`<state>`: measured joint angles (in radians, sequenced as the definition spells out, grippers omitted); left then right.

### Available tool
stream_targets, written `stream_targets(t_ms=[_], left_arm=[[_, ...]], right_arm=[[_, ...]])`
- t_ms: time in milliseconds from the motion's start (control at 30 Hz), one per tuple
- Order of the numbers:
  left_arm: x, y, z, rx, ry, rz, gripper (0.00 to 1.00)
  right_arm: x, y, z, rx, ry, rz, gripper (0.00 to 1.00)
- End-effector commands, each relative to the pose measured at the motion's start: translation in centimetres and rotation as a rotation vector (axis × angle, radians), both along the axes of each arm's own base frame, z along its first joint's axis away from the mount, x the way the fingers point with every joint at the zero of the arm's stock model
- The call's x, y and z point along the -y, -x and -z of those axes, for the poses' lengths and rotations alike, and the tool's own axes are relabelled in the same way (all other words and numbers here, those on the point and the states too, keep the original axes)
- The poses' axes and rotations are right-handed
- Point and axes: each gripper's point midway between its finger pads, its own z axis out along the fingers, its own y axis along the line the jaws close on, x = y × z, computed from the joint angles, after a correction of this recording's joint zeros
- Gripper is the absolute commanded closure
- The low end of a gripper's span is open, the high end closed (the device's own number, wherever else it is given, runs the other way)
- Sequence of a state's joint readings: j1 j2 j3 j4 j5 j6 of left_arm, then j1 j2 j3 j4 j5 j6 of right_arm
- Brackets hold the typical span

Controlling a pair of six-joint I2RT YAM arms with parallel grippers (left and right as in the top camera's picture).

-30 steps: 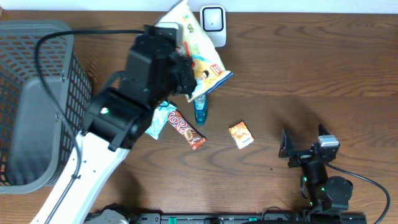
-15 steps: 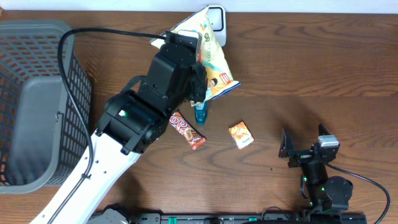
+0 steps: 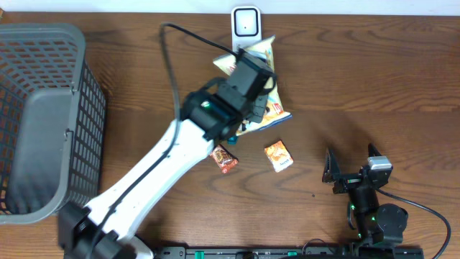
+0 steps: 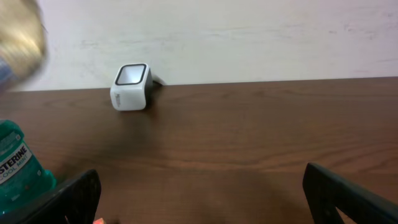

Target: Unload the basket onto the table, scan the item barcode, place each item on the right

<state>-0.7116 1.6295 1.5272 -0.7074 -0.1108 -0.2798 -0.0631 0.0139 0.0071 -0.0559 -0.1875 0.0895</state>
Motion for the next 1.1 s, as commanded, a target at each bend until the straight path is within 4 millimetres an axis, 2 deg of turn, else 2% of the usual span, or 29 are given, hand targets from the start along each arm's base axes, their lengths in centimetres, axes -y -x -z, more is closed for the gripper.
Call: stream_targets(t_ms=[0, 233, 267, 400, 533, 800, 833, 867, 900, 933, 1000, 1067], left_arm=[[0.7, -0.9, 2.8, -0.035, -0.058, 0.009, 0.93], [1.3, -1.6, 10.0, -0.155, -0.161, 0.010, 0.92], [1.4, -1.7, 11.5, -0.180, -0.182, 0.011, 0.93], [1.6, -2.0, 14.1, -0.209, -0.207, 0.011, 0.93], [2.1, -2.5, 15.5, -0.211, -0.208, 0.011, 0.93], [2.7, -3.1, 15.4, -0.189, -0.182, 0.009, 0.91], [2.7, -3.1, 15.4, -0.191, -0.180, 0.011, 0.83], [2.8, -3.0, 15.4, -0.194, -0.178, 0.013, 0.63], [2.8, -3.0, 15.4, -0.194, -0.179, 0.014, 0.54], [2.9, -2.9, 15.4, -0.194, -0.179, 0.016, 0.36], [3.0, -2.6, 15.1, -0.194, -0.181, 0.023, 0.16], [3.3, -2.2, 14.5, -0.191, -0.180, 0.033, 0.13]], right_arm=[[-0.2, 0.0, 0.2, -0.004, 0.008, -0.010, 0.01], [-0.2, 0.0, 0.2, -0.004, 0.008, -0.010, 0.01], [-0.2, 0.0, 0.2, -0.004, 0.008, -0.010, 0.01], [-0.2, 0.0, 0.2, -0.004, 0.008, -0.012, 0.01], [-0.2, 0.0, 0.2, -0.004, 0.008, -0.011, 0.01], [-0.2, 0.0, 0.2, -0.004, 0.008, -0.011, 0.01], [-0.2, 0.0, 0.2, -0.004, 0.008, -0.011, 0.01], [-0.2, 0.0, 0.2, -0.004, 0.008, -0.011, 0.01], [-0.2, 0.0, 0.2, -0.004, 0.008, -0.011, 0.01], [-0.2, 0.0, 0.2, -0.004, 0.008, -0.011, 0.01], [-0.2, 0.0, 0.2, -0.004, 0.008, -0.011, 0.01], [-0.2, 0.0, 0.2, -0.004, 0.008, -0.011, 0.01]])
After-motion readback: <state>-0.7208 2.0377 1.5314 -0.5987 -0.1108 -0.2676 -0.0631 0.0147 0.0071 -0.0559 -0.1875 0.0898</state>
